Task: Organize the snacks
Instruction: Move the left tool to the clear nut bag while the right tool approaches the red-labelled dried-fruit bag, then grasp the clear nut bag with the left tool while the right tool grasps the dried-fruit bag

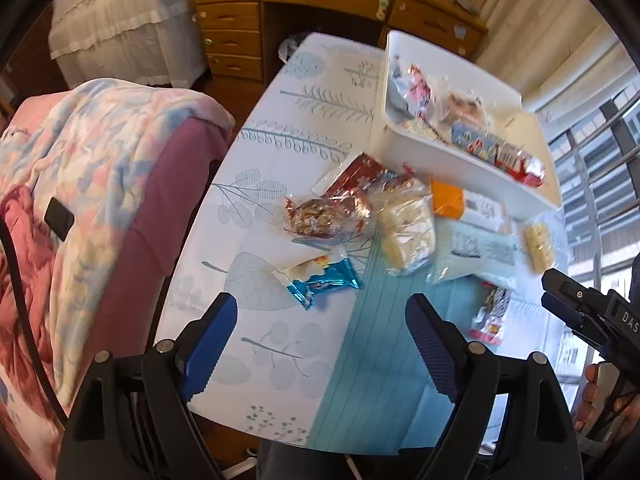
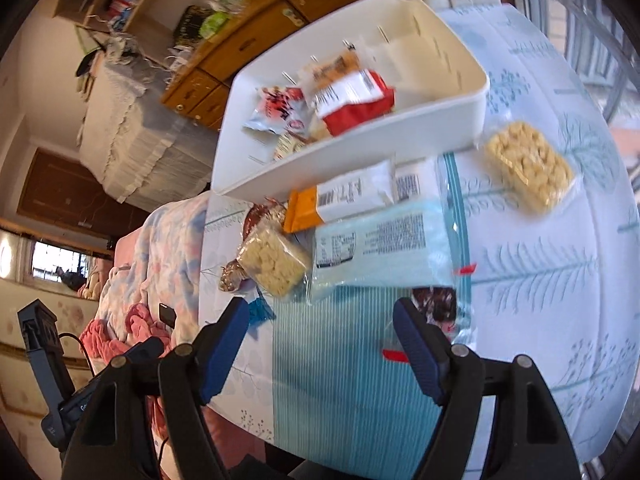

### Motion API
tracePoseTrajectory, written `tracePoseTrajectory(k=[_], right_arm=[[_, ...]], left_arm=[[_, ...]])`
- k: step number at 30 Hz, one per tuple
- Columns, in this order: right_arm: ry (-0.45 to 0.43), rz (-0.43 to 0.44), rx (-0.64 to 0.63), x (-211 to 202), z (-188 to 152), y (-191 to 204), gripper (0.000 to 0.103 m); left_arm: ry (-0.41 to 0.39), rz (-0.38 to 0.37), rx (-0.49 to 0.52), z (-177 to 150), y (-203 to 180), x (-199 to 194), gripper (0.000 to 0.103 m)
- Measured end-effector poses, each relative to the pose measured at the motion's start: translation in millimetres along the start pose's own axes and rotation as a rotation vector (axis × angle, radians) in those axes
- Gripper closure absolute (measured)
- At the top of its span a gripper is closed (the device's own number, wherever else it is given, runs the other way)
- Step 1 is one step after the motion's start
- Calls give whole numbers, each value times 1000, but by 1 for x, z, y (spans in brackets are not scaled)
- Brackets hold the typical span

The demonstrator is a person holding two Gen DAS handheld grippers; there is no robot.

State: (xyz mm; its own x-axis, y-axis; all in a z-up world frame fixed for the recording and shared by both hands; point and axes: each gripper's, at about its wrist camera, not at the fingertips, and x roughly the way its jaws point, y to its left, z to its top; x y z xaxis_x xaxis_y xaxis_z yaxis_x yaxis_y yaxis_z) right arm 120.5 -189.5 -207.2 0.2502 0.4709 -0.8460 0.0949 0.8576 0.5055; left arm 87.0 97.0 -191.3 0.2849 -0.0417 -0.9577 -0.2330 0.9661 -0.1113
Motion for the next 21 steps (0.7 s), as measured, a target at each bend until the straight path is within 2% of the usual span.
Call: tracePoseTrajectory(k=[13, 17, 21], right_arm=[[-32, -183, 269, 25, -33, -18, 27], [-55, -248, 327, 32, -47, -24, 27], [-78, -315, 355, 40, -57, -28, 27]], left_arm=[[137, -8, 197, 42, 12, 67, 17], [187, -21, 260, 51, 10, 93, 17], [204, -25, 335, 57, 3, 113, 17]])
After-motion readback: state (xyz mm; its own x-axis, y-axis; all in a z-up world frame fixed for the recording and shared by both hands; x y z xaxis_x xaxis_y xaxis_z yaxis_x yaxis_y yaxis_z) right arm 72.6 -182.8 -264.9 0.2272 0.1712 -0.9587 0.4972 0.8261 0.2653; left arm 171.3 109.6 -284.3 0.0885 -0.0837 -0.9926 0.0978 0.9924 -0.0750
